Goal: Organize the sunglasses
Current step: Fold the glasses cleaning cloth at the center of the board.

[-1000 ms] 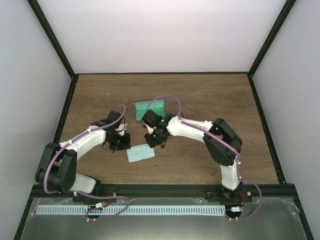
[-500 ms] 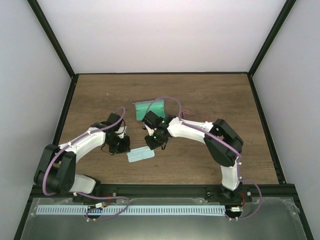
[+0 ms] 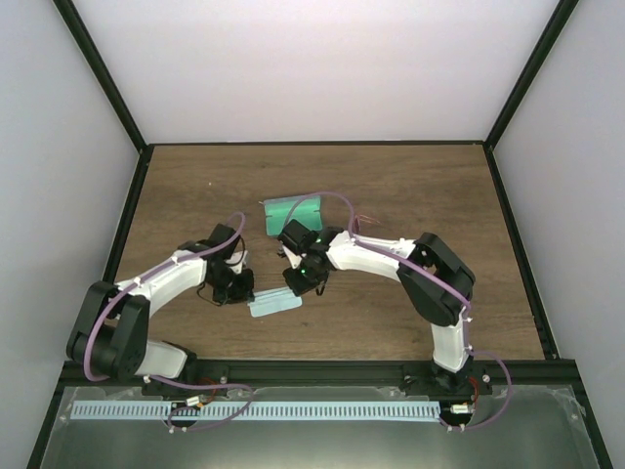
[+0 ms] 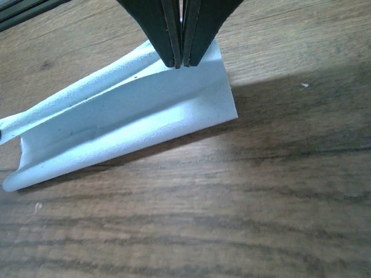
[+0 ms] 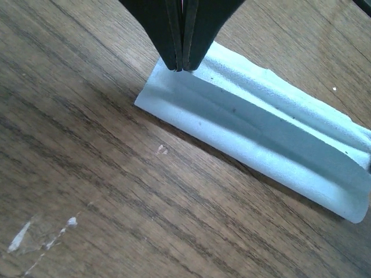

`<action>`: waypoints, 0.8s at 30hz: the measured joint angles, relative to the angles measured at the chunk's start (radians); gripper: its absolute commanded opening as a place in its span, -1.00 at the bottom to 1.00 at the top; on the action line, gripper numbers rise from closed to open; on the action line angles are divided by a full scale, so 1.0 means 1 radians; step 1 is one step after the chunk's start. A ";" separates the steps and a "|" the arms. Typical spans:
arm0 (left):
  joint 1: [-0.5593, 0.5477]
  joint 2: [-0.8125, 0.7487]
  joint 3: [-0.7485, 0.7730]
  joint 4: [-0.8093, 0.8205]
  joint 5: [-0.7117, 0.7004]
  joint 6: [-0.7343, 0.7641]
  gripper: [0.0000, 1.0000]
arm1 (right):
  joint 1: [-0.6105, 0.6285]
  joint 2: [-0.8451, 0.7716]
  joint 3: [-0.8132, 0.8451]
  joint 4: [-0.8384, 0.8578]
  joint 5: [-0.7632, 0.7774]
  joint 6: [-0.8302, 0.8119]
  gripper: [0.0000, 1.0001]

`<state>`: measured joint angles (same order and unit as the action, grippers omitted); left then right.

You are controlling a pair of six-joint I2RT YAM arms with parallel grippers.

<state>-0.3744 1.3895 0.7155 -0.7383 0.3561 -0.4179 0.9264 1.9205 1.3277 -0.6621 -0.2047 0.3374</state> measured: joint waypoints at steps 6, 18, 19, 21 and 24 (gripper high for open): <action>-0.008 0.029 -0.010 -0.012 0.002 0.000 -0.78 | 0.001 0.000 -0.002 -0.003 -0.002 -0.002 -0.97; -0.008 0.058 0.002 -0.037 -0.054 -0.009 -0.63 | 0.001 0.000 -0.002 -0.004 -0.001 -0.003 -0.67; -0.008 0.058 0.004 -0.038 -0.057 -0.010 -0.61 | 0.001 0.000 -0.002 -0.004 -0.001 -0.009 -0.64; -0.008 0.055 0.010 -0.042 -0.064 -0.014 -0.55 | 0.001 0.000 -0.002 -0.004 -0.001 -0.009 -0.53; -0.008 0.044 0.033 -0.045 -0.078 -0.023 -0.51 | 0.001 0.000 -0.002 -0.004 -0.002 -0.007 -0.42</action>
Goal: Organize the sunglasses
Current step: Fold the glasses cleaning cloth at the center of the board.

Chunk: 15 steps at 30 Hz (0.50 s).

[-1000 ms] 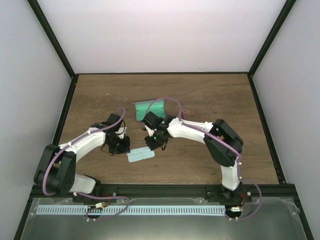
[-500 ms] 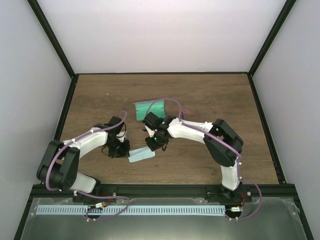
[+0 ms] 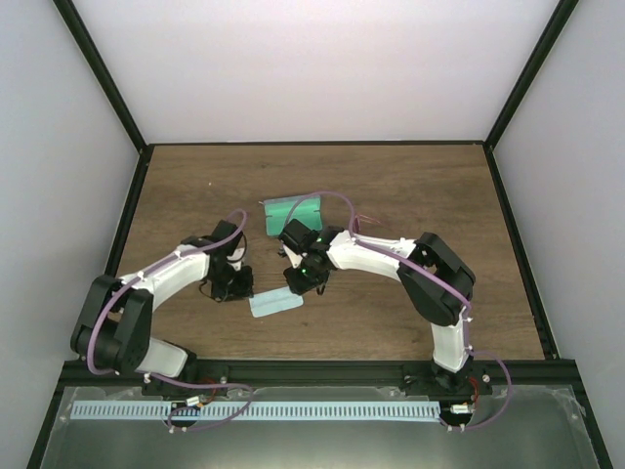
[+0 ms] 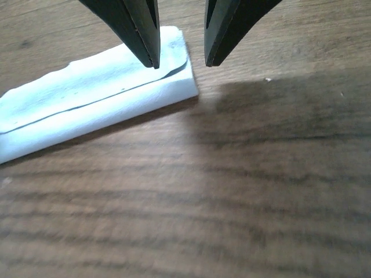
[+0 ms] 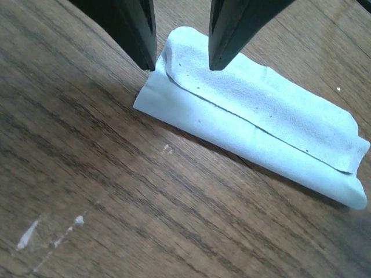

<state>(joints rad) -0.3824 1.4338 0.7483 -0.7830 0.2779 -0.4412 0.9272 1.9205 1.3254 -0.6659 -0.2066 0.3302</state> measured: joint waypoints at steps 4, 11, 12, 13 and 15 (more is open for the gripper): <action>0.000 0.003 0.045 0.006 -0.008 -0.002 -0.51 | 0.000 0.000 0.000 0.000 0.002 0.000 -0.42; 0.000 0.100 0.140 0.038 -0.003 -0.002 -0.63 | 0.000 -0.001 0.001 0.004 -0.014 0.000 -0.91; 0.000 0.117 0.151 0.043 0.000 0.000 -0.68 | 0.000 -0.001 0.001 0.006 -0.021 -0.005 -0.98; 0.000 0.135 0.163 0.050 0.005 0.003 -0.74 | 0.000 -0.001 0.002 0.010 -0.030 -0.003 -0.98; 0.000 0.163 0.174 0.060 0.020 0.011 -0.86 | 0.000 -0.001 0.005 0.017 -0.047 -0.004 -0.99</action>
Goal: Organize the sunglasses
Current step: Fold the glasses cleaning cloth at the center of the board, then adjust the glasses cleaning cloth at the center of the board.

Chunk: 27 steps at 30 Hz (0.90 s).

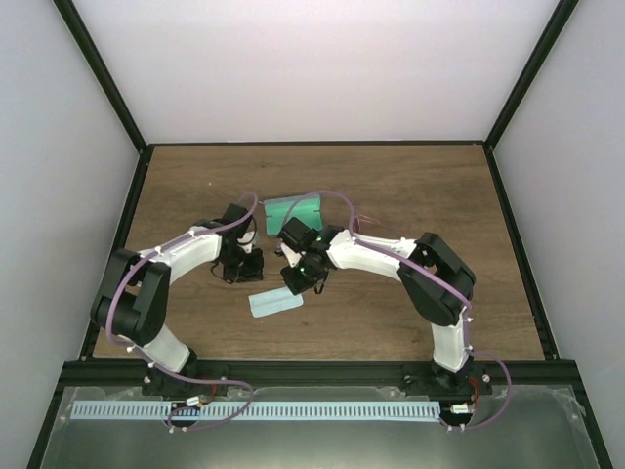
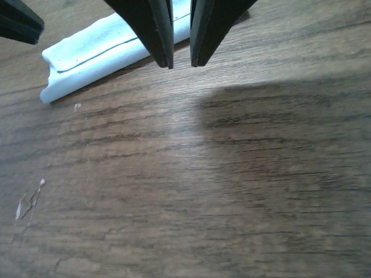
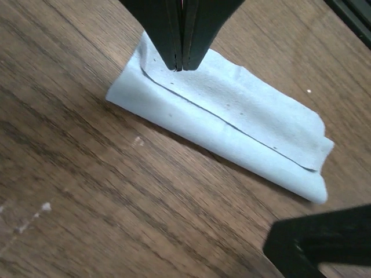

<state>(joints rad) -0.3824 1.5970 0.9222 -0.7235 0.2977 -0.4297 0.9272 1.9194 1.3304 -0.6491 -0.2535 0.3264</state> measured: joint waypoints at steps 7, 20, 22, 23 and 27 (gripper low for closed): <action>0.000 0.020 0.000 0.010 0.066 0.019 -0.91 | 0.000 0.000 0.029 0.032 -0.047 0.000 -0.99; 0.004 0.020 0.026 -0.015 0.140 0.044 -0.91 | 0.006 0.034 0.043 0.074 -0.104 0.016 -0.99; 0.004 0.020 0.024 -0.022 0.161 0.053 -0.91 | 0.006 0.034 0.043 0.078 -0.105 0.024 -0.99; 0.003 0.020 0.023 -0.024 0.180 0.061 -0.91 | 0.006 0.034 0.043 0.080 -0.105 0.027 -0.99; 0.002 0.021 0.009 -0.016 0.255 0.080 -0.91 | 0.006 0.035 0.043 0.089 -0.113 0.031 -0.99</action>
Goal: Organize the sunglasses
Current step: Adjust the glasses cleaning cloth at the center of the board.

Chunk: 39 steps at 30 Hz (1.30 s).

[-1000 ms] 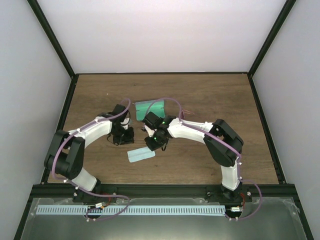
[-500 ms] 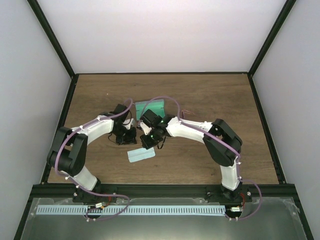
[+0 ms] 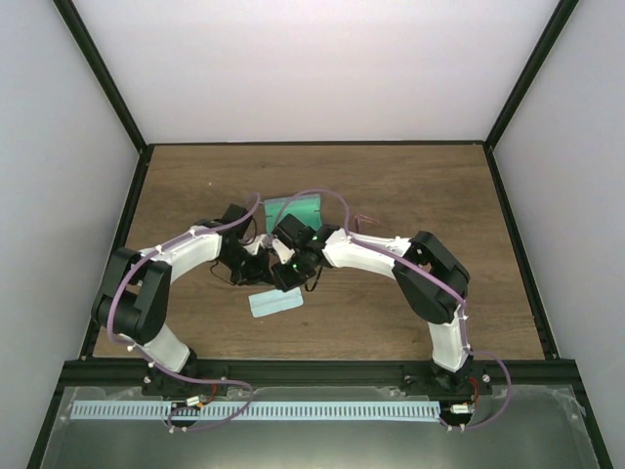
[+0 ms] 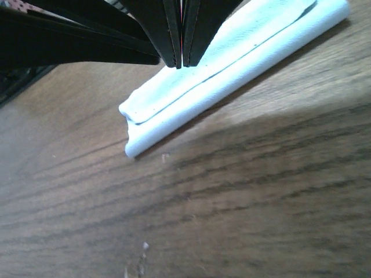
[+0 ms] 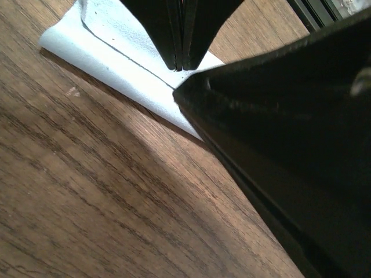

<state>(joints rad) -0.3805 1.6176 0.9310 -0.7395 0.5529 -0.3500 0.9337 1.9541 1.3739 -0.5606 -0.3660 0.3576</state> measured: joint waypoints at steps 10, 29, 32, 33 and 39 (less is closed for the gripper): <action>-0.002 0.045 -0.031 0.016 0.009 0.018 -0.91 | 0.009 0.019 0.001 0.002 -0.010 0.003 -0.99; -0.002 0.090 -0.030 0.012 -0.062 0.017 -0.91 | 0.013 0.091 0.032 0.010 -0.046 -0.002 -0.98; -0.002 0.091 -0.030 0.012 -0.062 0.017 -0.91 | 0.013 0.091 0.032 0.011 -0.050 -0.002 -0.98; -0.002 0.091 -0.030 0.012 -0.062 0.017 -0.91 | 0.013 0.091 0.031 0.012 -0.052 -0.002 -0.98; -0.002 0.092 -0.029 0.012 -0.062 0.015 -0.91 | 0.013 0.091 0.028 0.017 -0.054 -0.005 -0.98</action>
<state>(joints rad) -0.3824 1.7100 0.9020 -0.7273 0.4908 -0.3347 0.9463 2.0449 1.4021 -0.5438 -0.4202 0.3531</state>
